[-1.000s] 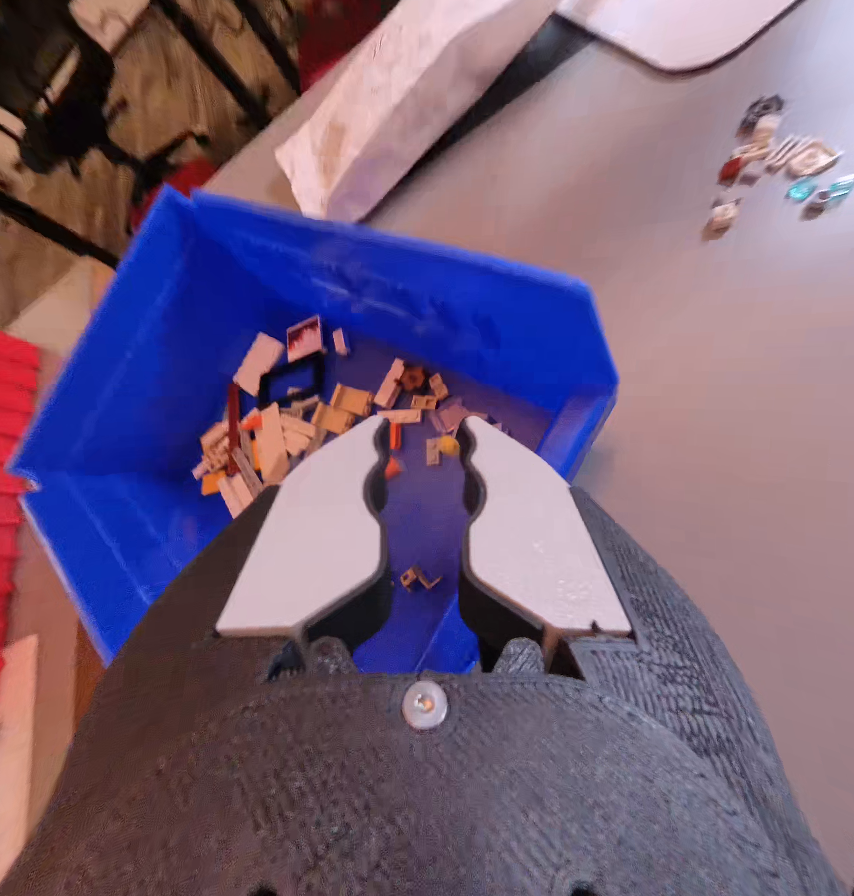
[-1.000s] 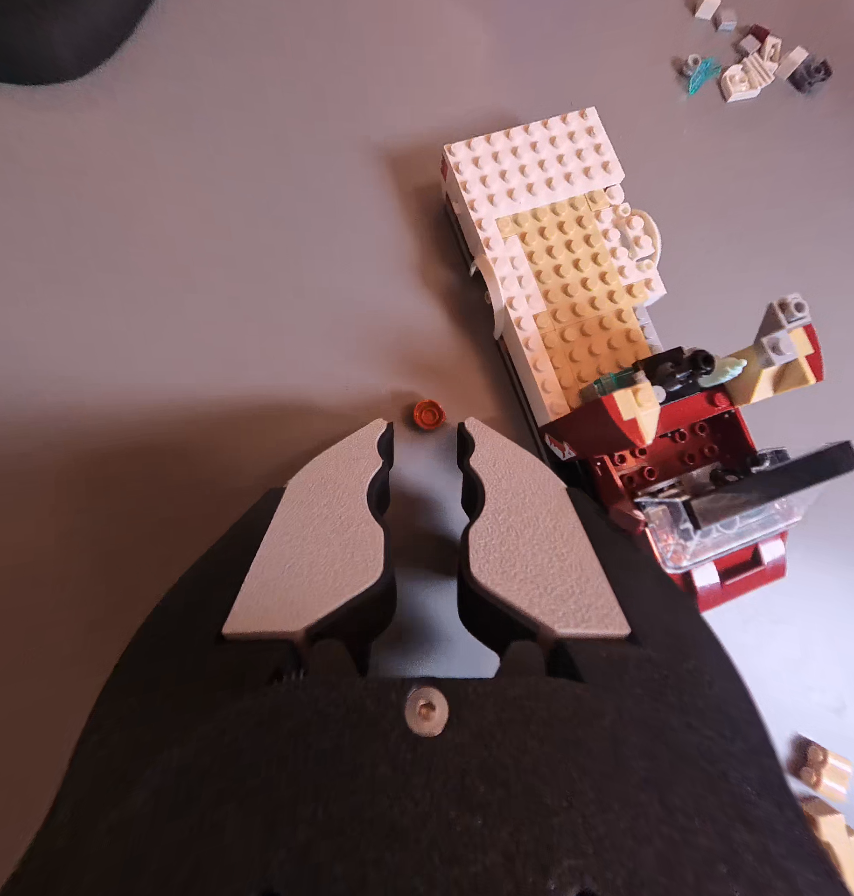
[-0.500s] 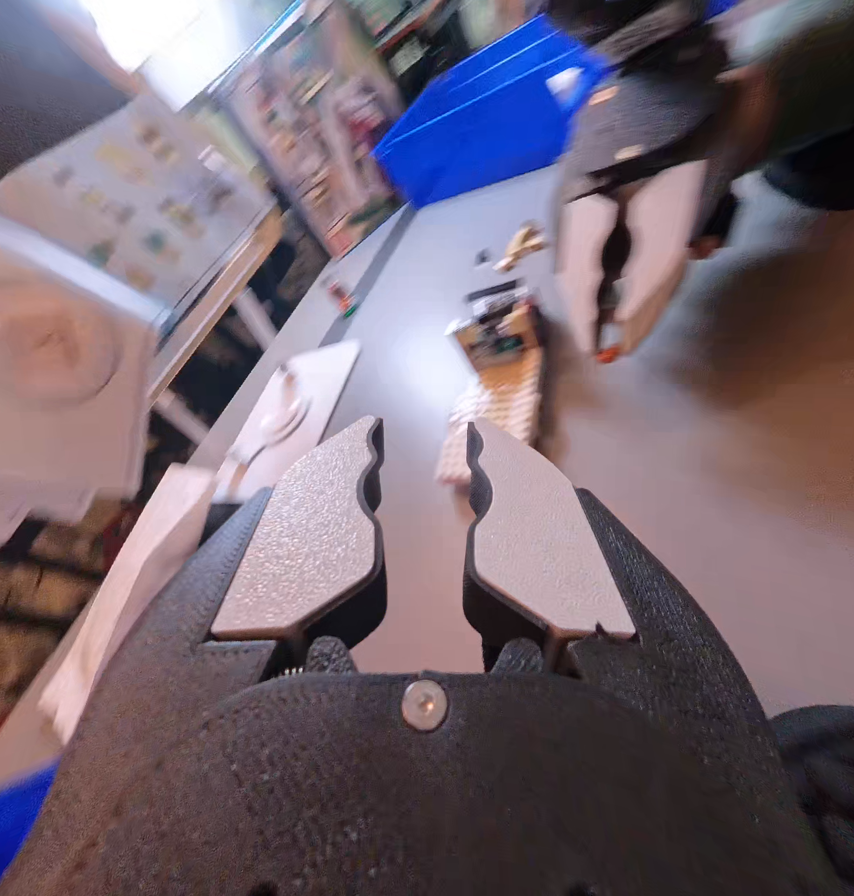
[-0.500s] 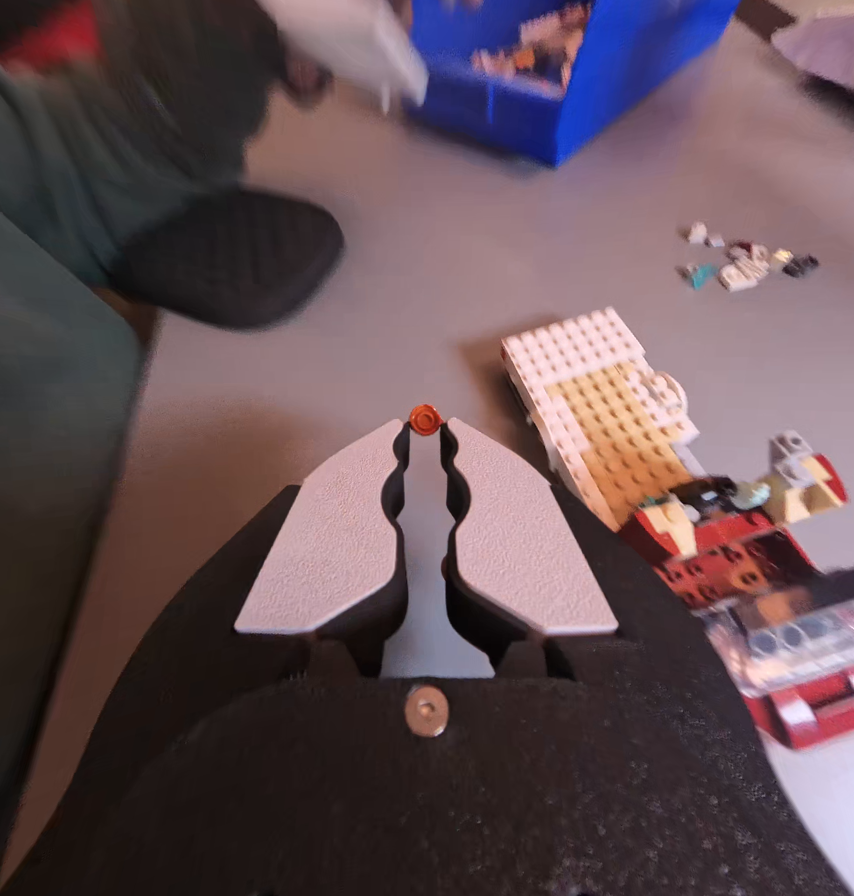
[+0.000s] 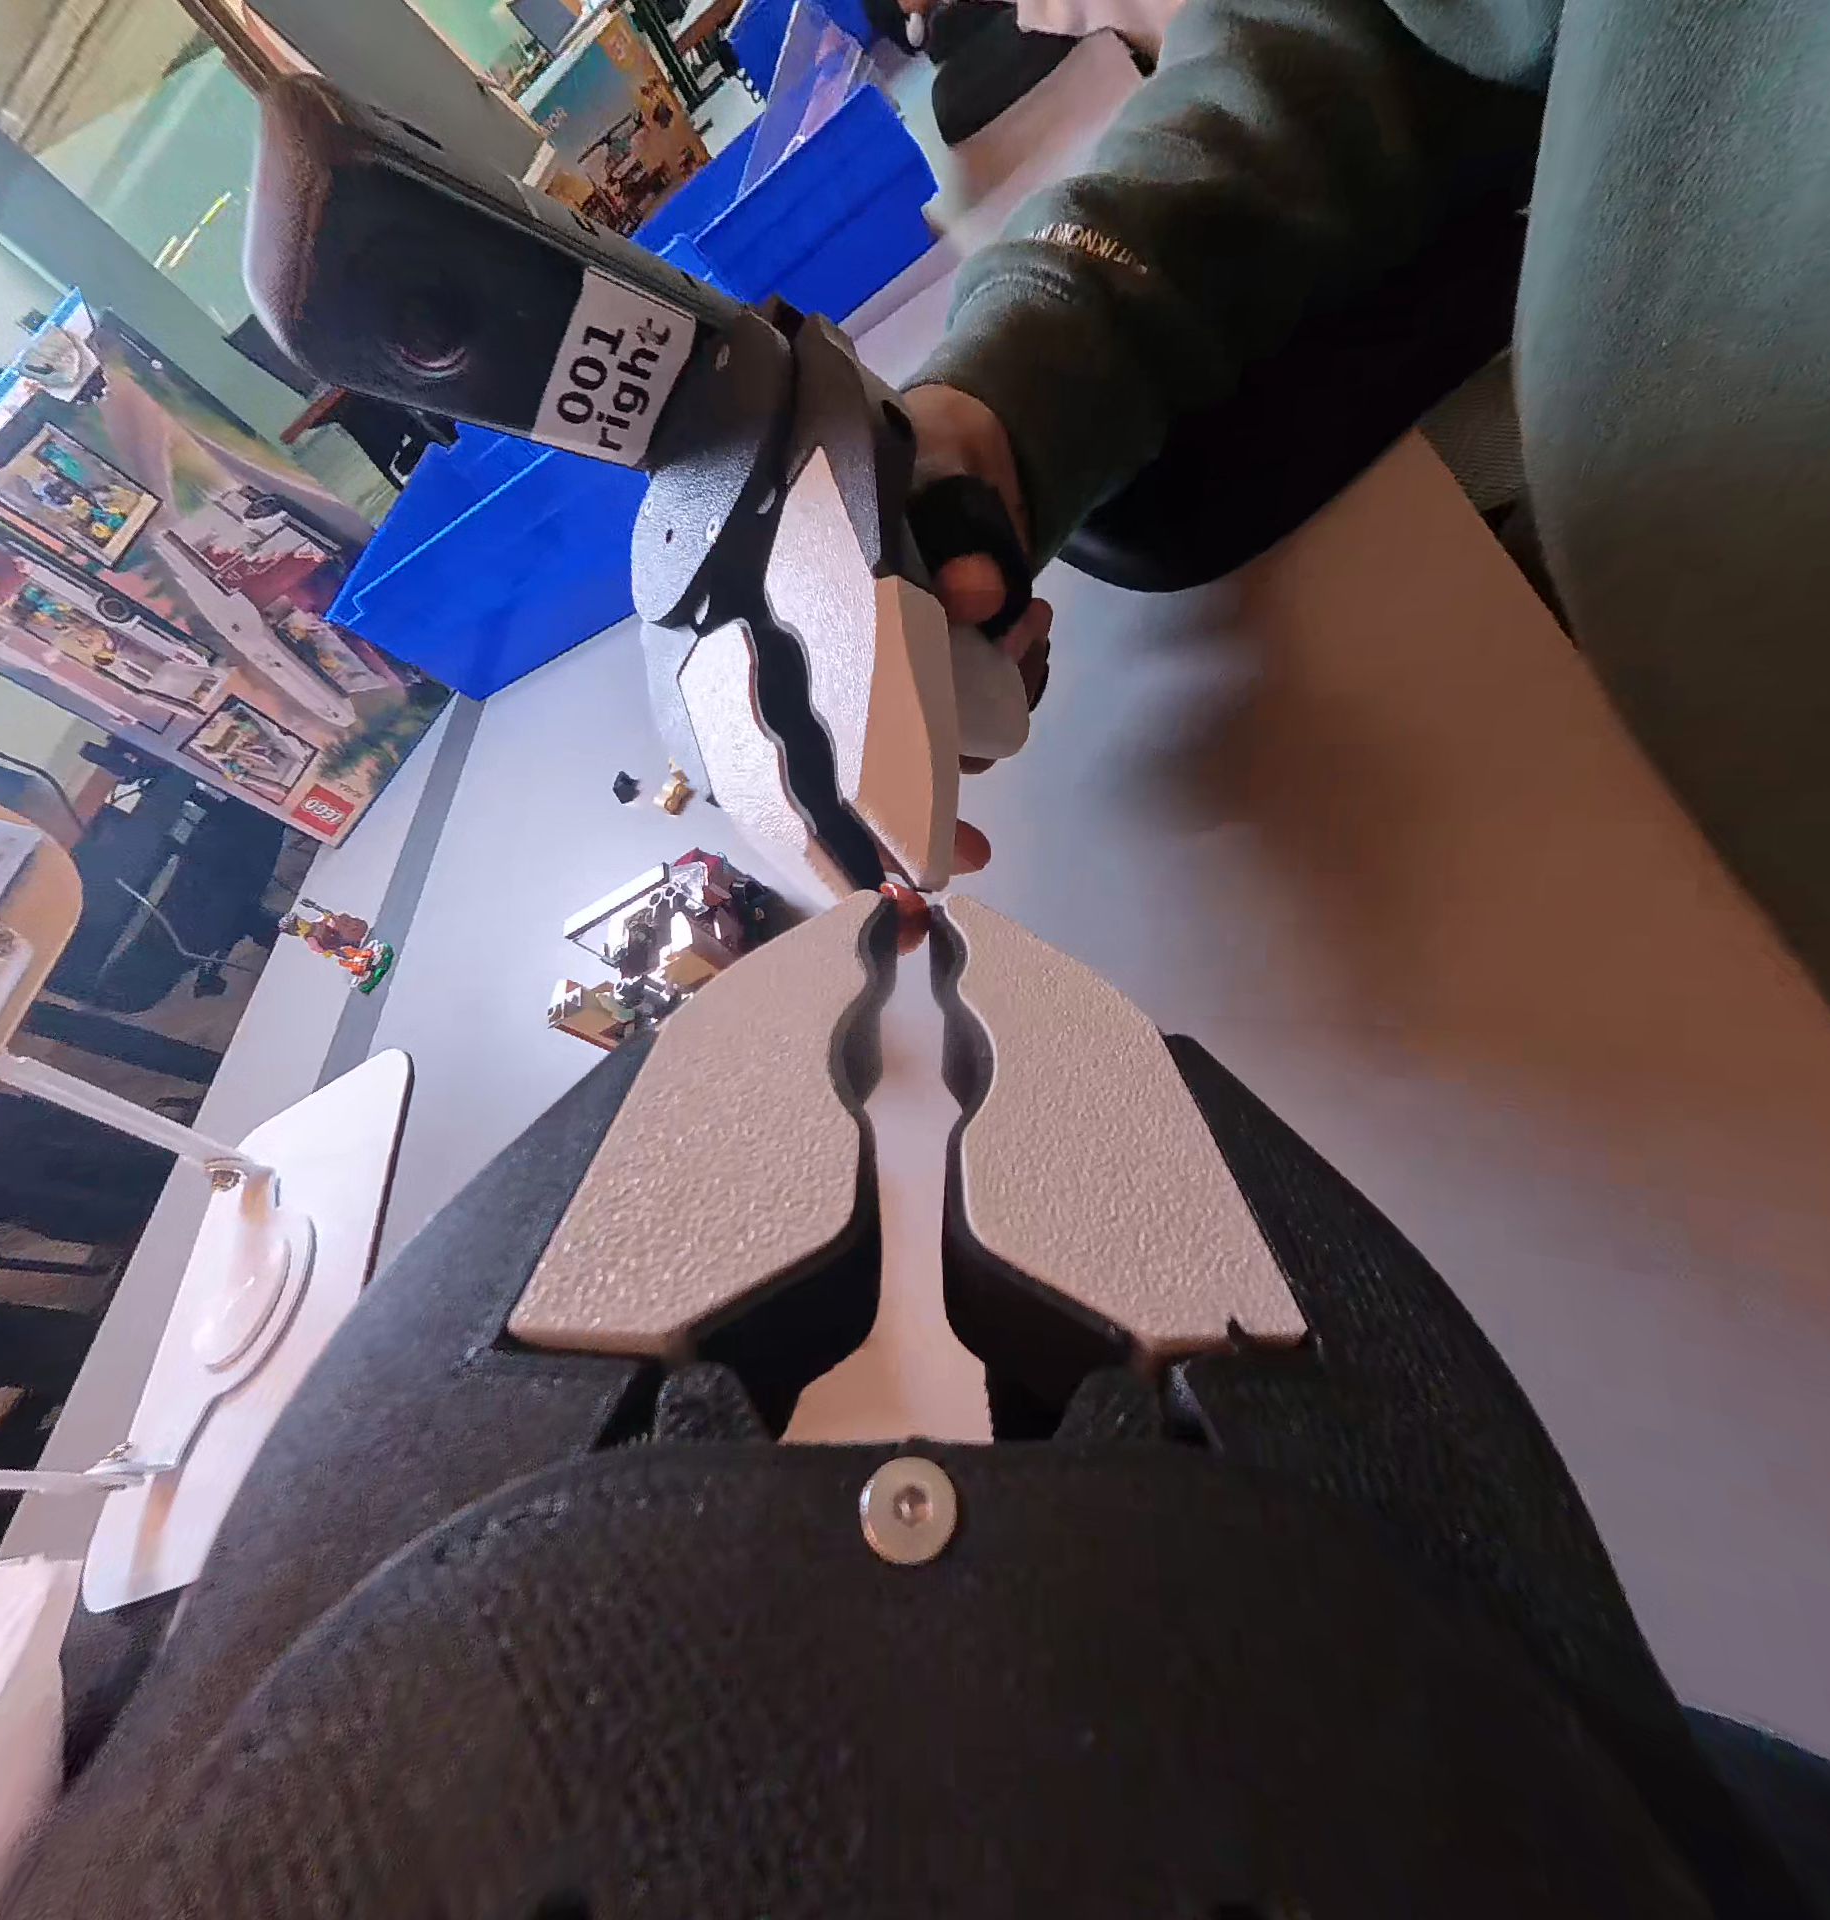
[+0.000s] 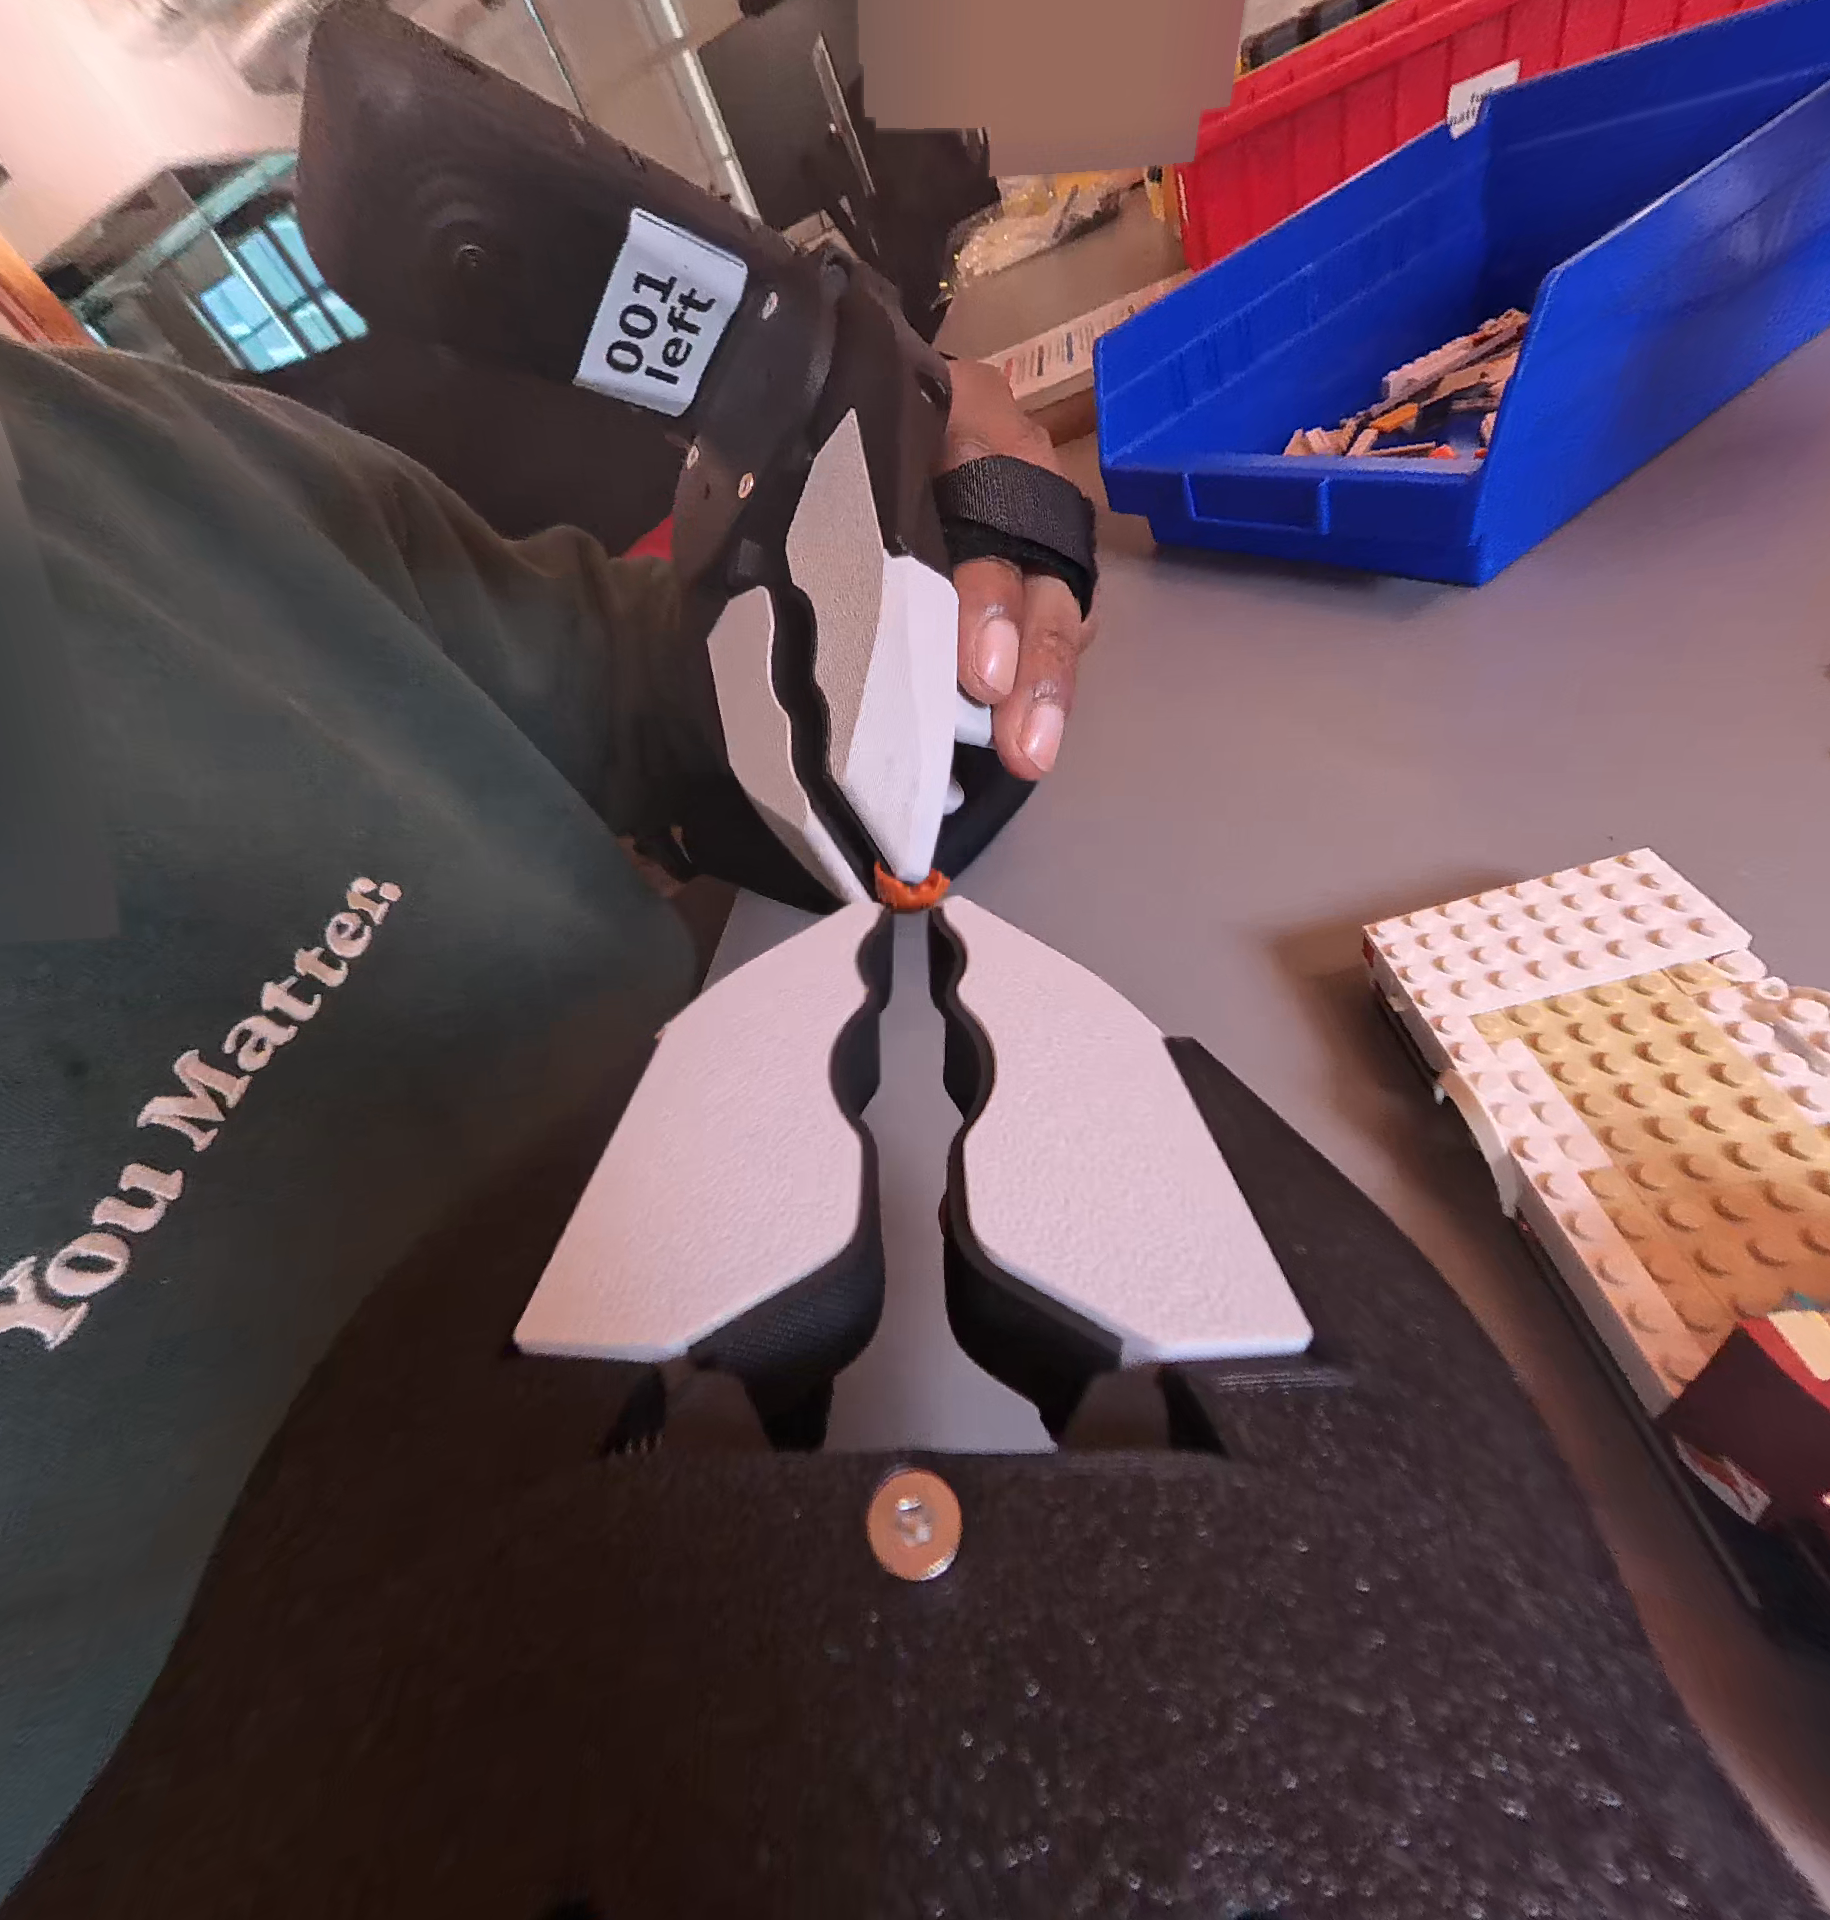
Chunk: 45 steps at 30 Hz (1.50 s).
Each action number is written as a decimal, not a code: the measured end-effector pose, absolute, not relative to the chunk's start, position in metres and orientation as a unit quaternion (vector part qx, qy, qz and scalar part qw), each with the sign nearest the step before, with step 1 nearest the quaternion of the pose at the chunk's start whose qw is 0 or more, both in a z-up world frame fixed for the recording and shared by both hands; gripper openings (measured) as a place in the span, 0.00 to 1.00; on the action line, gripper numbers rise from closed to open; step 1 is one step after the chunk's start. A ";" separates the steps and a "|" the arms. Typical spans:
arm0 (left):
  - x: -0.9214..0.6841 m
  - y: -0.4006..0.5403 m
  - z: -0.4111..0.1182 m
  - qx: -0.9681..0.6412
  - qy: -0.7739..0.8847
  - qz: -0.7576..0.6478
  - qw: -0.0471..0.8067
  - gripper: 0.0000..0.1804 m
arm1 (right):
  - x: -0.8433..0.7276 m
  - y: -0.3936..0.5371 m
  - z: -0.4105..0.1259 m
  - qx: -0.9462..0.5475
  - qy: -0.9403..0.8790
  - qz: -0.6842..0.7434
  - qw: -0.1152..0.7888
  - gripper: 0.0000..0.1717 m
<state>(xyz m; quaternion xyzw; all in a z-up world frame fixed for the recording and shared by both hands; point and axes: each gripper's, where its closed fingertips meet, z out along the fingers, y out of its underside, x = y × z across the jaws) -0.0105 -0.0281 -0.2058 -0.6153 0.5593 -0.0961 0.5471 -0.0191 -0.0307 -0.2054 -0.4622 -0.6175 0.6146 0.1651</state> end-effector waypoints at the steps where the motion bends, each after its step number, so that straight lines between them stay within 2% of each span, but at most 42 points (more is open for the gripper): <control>1: -0.013 -0.027 -0.202 -0.616 0.554 -0.095 0.551 0.03 | -0.019 -0.029 -0.204 -0.462 -0.619 0.612 0.171 0.04; 4: -0.052 -0.011 -0.179 -0.641 0.501 -0.033 0.580 0.03 | -0.014 -0.012 -0.200 -0.470 -0.630 0.584 0.203 0.10; 8: -0.182 0.016 -0.141 -0.722 0.302 0.137 0.607 0.03 | -0.006 0.043 -0.191 -0.514 -0.621 0.505 0.309 0.11; 13: -0.325 0.002 -0.179 -0.838 0.057 0.230 0.492 0.04 | 0.017 0.141 -0.185 -0.617 -0.542 0.362 0.441 0.11; 15: -0.352 -0.003 -0.204 -0.865 0.013 0.238 0.442 0.22 | 0.026 0.166 -0.184 -0.650 -0.490 0.362 0.455 0.11; 17: -0.364 -0.006 -0.216 -0.874 -0.005 0.247 0.419 0.35 | 0.032 0.180 -0.188 -0.673 -0.448 0.379 0.450 0.11; 20: -0.364 -0.004 -0.215 -0.869 -0.006 0.250 0.427 0.40 | 0.038 0.194 -0.190 -0.691 -0.408 0.395 0.447 0.11; 26: -0.355 0.001 -0.204 -0.852 0.013 0.250 0.461 0.38 | 0.047 0.206 -0.183 -0.696 -0.369 0.408 0.462 0.11; 31: -0.286 0.021 -0.162 -0.772 0.113 0.187 0.598 0.24 | 0.045 0.200 -0.178 -0.680 -0.374 0.421 0.470 0.11; 34: -0.237 0.026 -0.153 -0.739 0.162 0.120 0.643 0.20 | 0.043 0.197 -0.175 -0.665 -0.388 0.412 0.487 0.11; 40: -0.182 0.032 -0.158 -0.709 0.205 0.046 0.673 0.15 | 0.052 0.200 -0.152 -0.621 -0.380 0.380 0.570 0.16; 45: -0.158 0.041 -0.182 -0.719 0.233 0.037 0.654 0.14 | 0.062 0.208 -0.147 -0.614 -0.394 0.309 0.610 0.18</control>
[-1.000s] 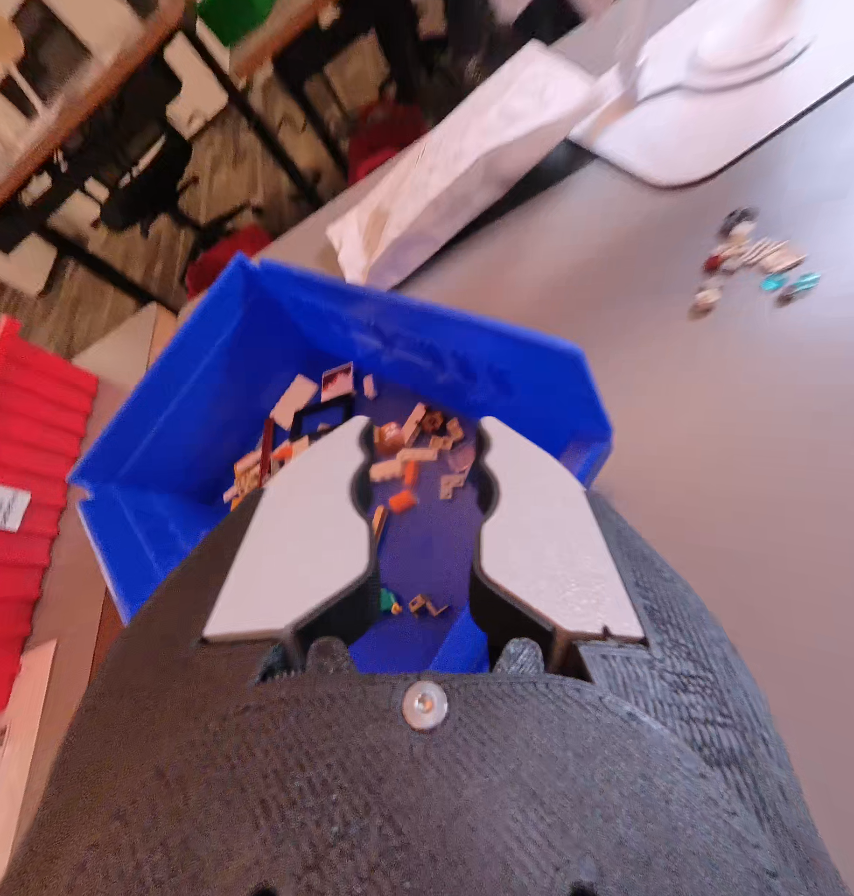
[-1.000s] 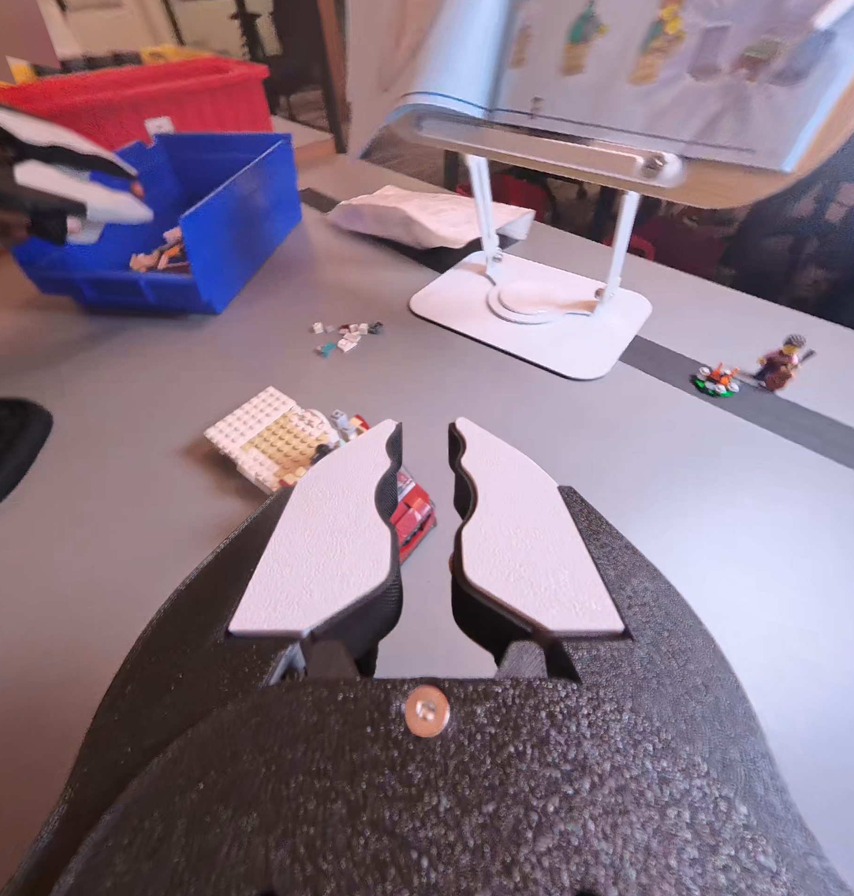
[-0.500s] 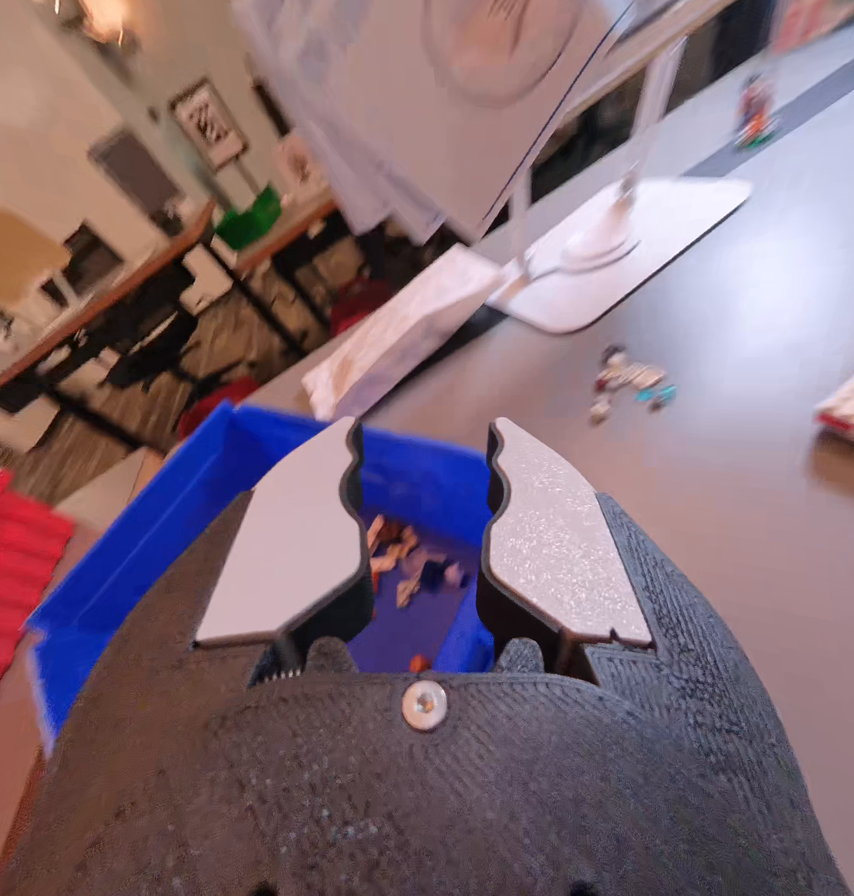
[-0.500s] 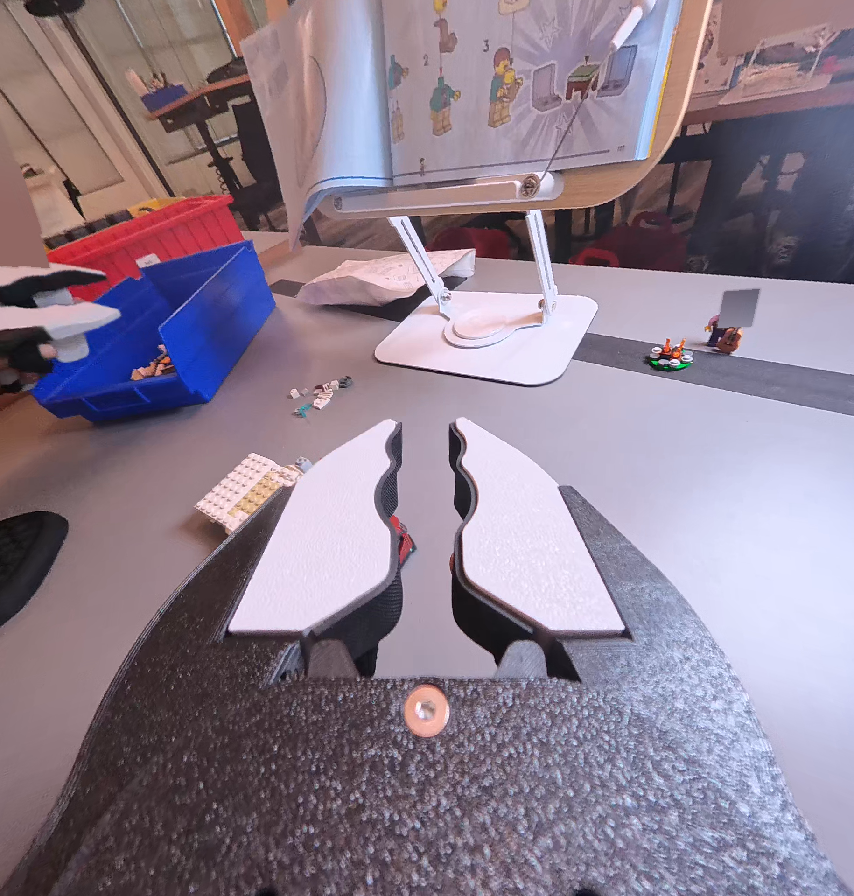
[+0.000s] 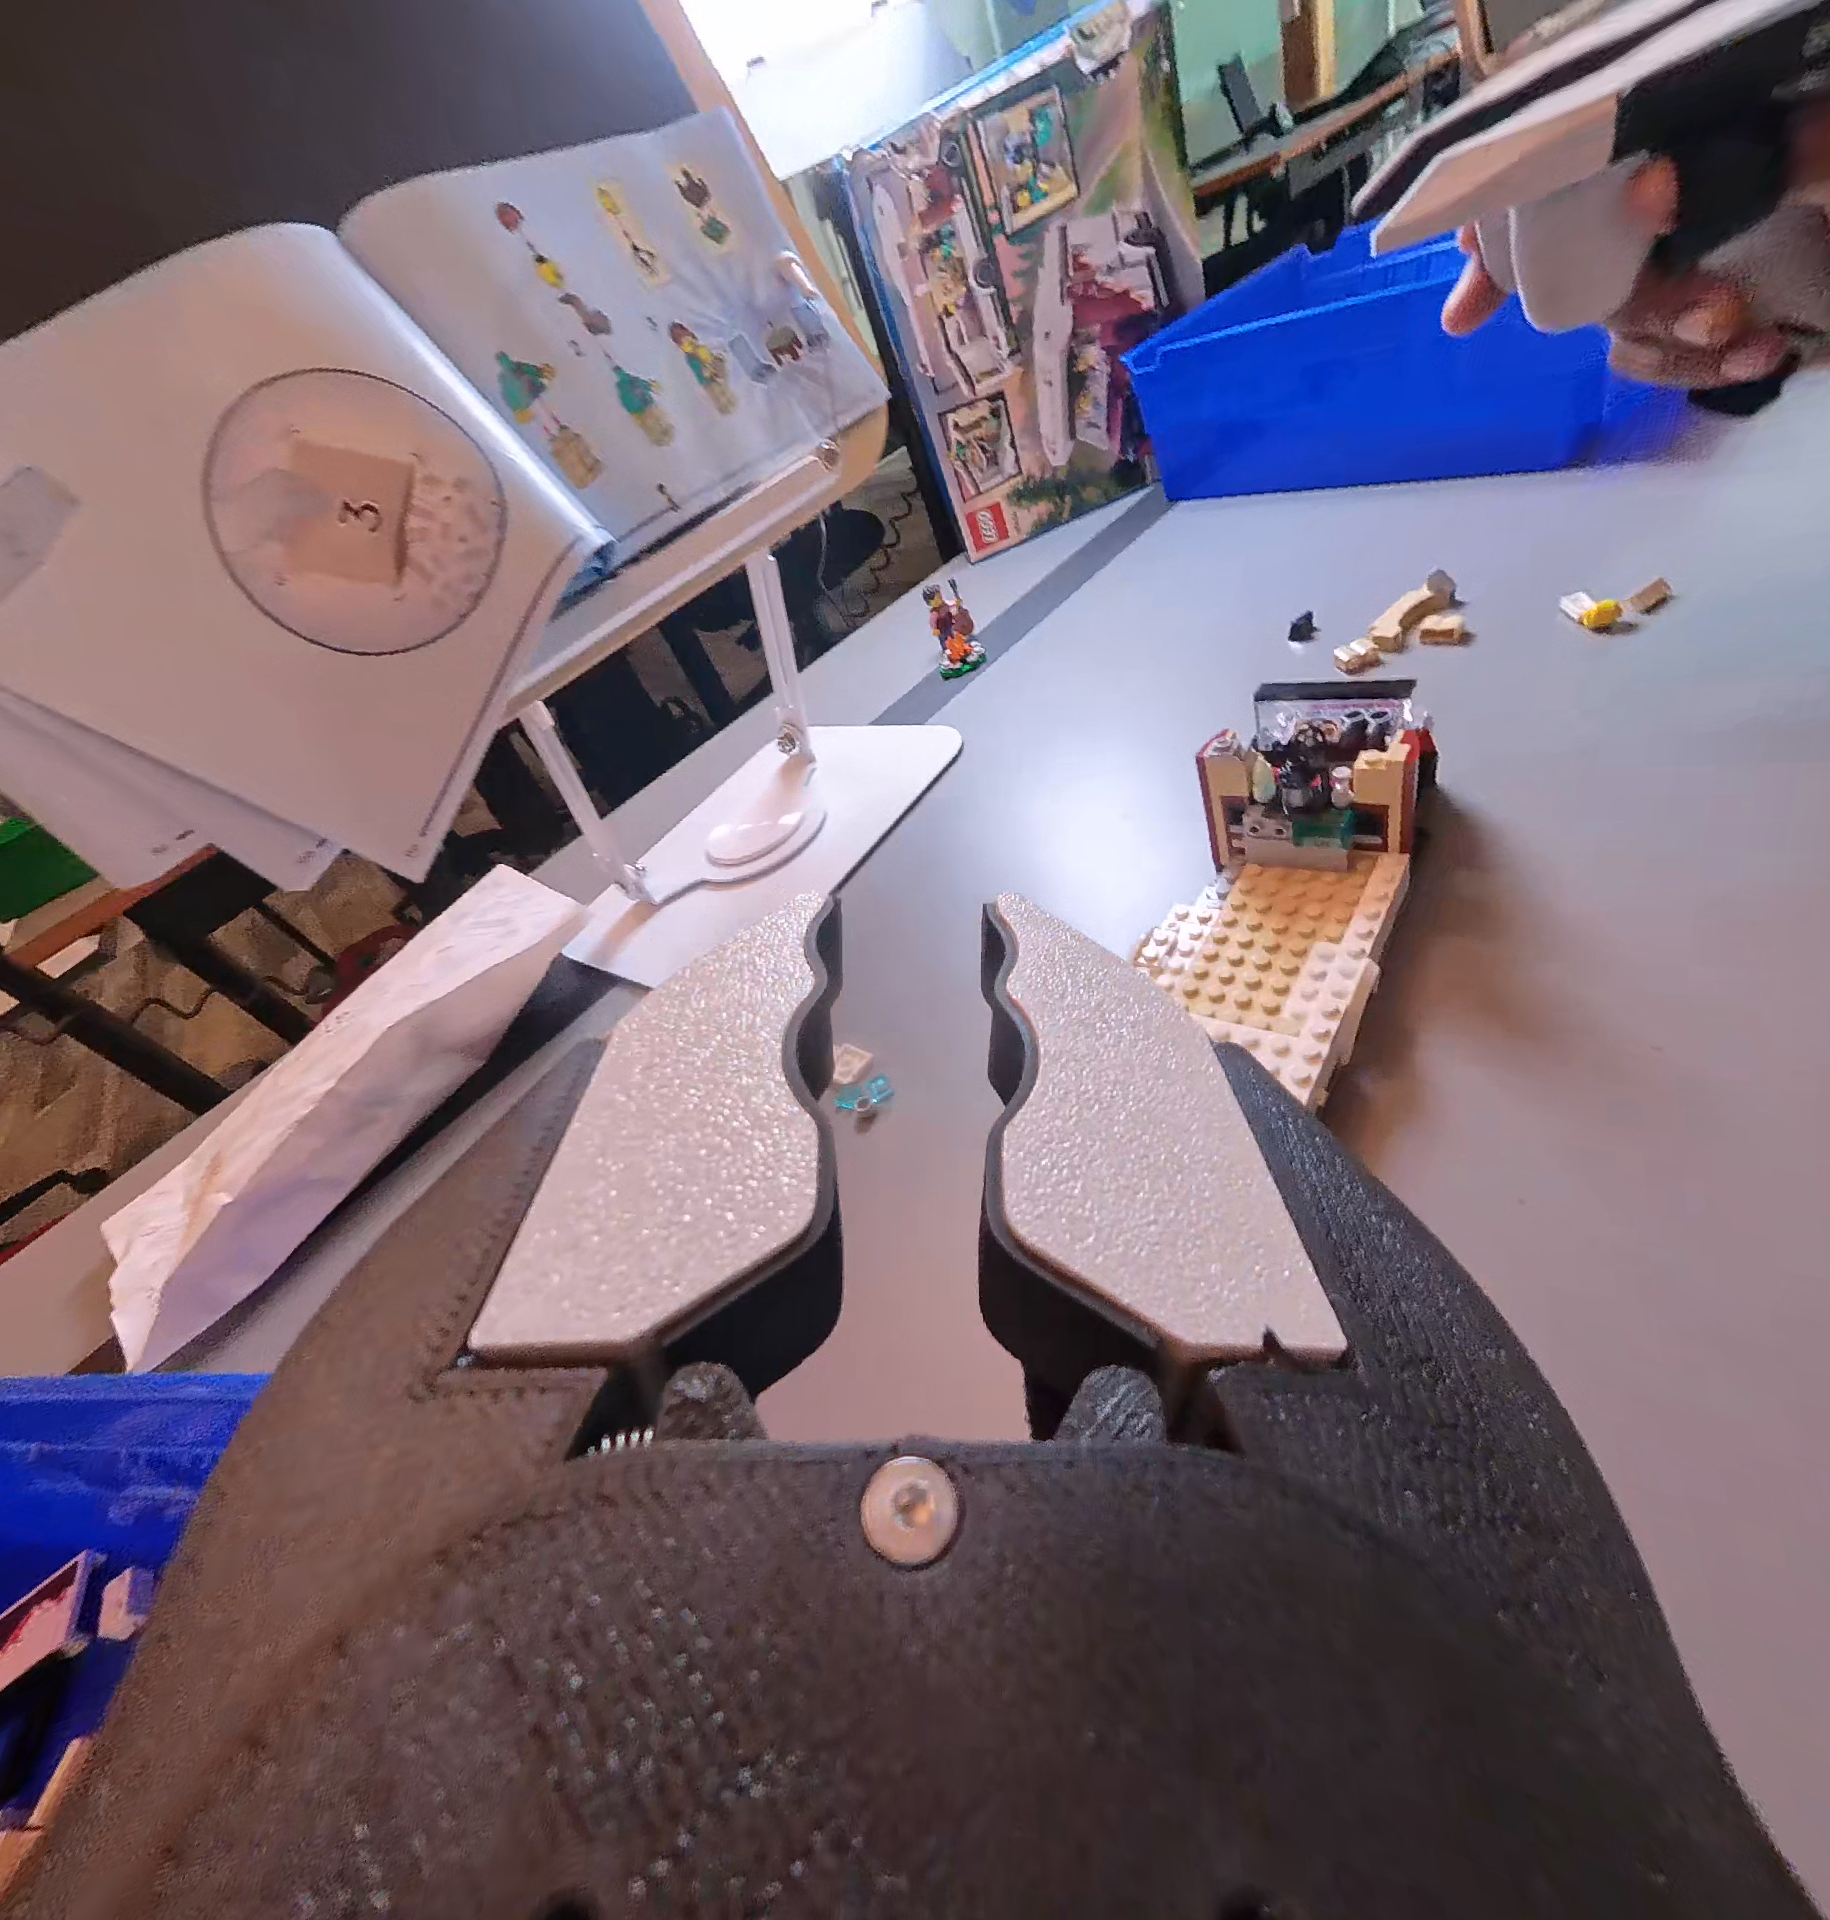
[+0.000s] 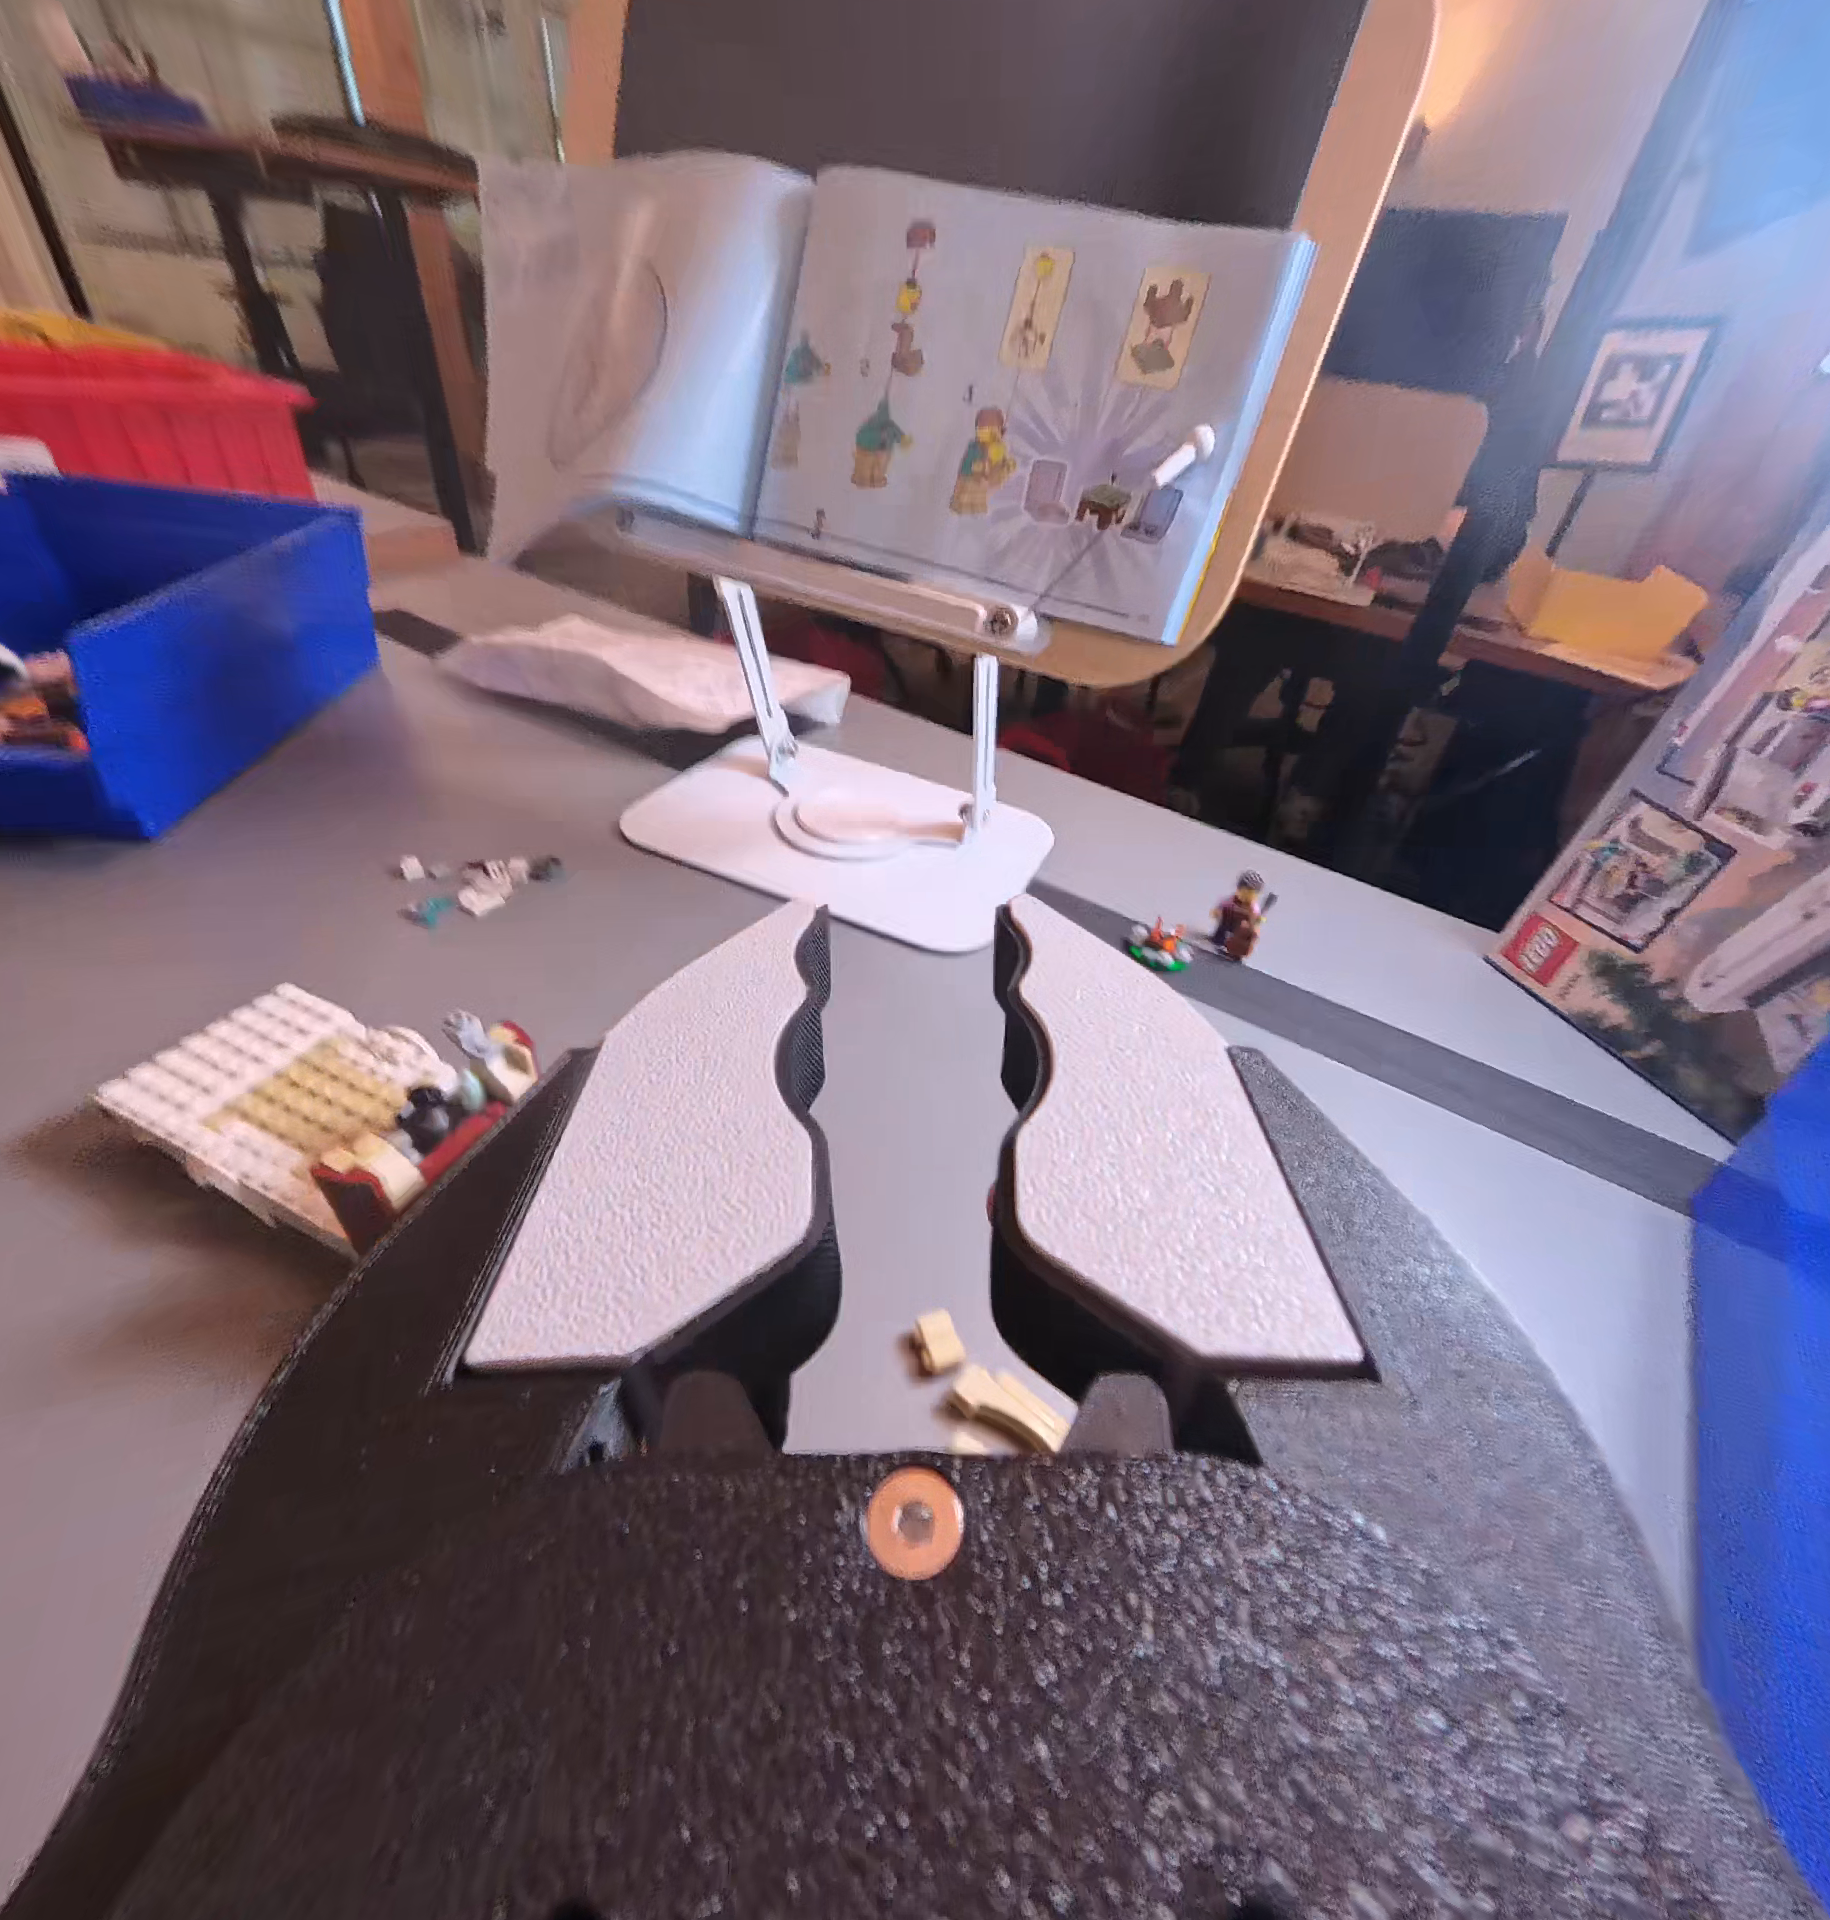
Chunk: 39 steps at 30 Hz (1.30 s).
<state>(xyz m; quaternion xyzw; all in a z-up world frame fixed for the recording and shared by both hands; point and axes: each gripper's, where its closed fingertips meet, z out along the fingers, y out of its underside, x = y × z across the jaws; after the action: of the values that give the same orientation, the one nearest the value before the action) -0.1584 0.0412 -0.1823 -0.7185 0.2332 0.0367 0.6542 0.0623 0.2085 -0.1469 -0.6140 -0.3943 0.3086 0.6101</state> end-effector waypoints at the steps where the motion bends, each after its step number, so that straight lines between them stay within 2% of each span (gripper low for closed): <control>1: -0.155 0.042 -0.187 -0.721 0.240 0.037 0.648 0.14 | 0.065 0.211 -0.151 -0.626 -0.413 0.280 0.599 0.18; 4: -0.145 0.045 -0.194 -0.726 0.254 0.036 0.638 0.14 | 0.080 0.210 -0.162 -0.662 -0.484 0.205 0.534 0.14; 9: -0.144 0.044 -0.199 -0.729 0.263 0.042 0.631 0.14 | 0.129 0.179 -0.241 -0.732 -0.606 0.133 0.281 0.14; 12: -0.146 0.045 -0.201 -0.732 0.260 0.041 0.628 0.14 | 0.144 0.167 -0.284 -0.736 -0.632 0.111 0.215 0.14; 14: -0.146 0.045 -0.201 -0.733 0.260 0.038 0.628 0.13 | 0.144 0.162 -0.297 -0.738 -0.634 0.114 0.203 0.13; 24: -0.138 0.044 -0.206 -0.731 0.281 0.036 0.620 0.12 | 0.135 0.164 -0.312 -0.740 -0.636 0.107 0.190 0.07; 27: -0.119 0.038 -0.204 -0.714 0.312 0.007 0.627 0.12 | 0.111 0.150 -0.292 -0.701 -0.653 0.170 0.229 0.07; 30: -0.077 0.023 -0.201 -0.688 0.357 -0.083 0.626 0.12 | 0.066 0.104 -0.242 -0.575 -0.692 0.284 0.331 0.07; 33: -0.032 0.006 -0.198 -0.677 0.347 -0.250 0.598 0.12 | 0.027 0.051 -0.207 -0.467 -0.701 0.358 0.403 0.07; 39: -0.007 -0.001 -0.194 -0.668 0.213 -0.505 0.504 0.15 | -0.011 -0.006 -0.198 -0.361 -0.733 0.357 0.452 0.07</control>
<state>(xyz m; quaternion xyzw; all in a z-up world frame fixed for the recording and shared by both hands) -0.0067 -0.0014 -0.1942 -0.6677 0.2127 -0.5047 0.5041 -0.0105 -0.0063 -0.1980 -0.3607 -0.7335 0.3569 0.4522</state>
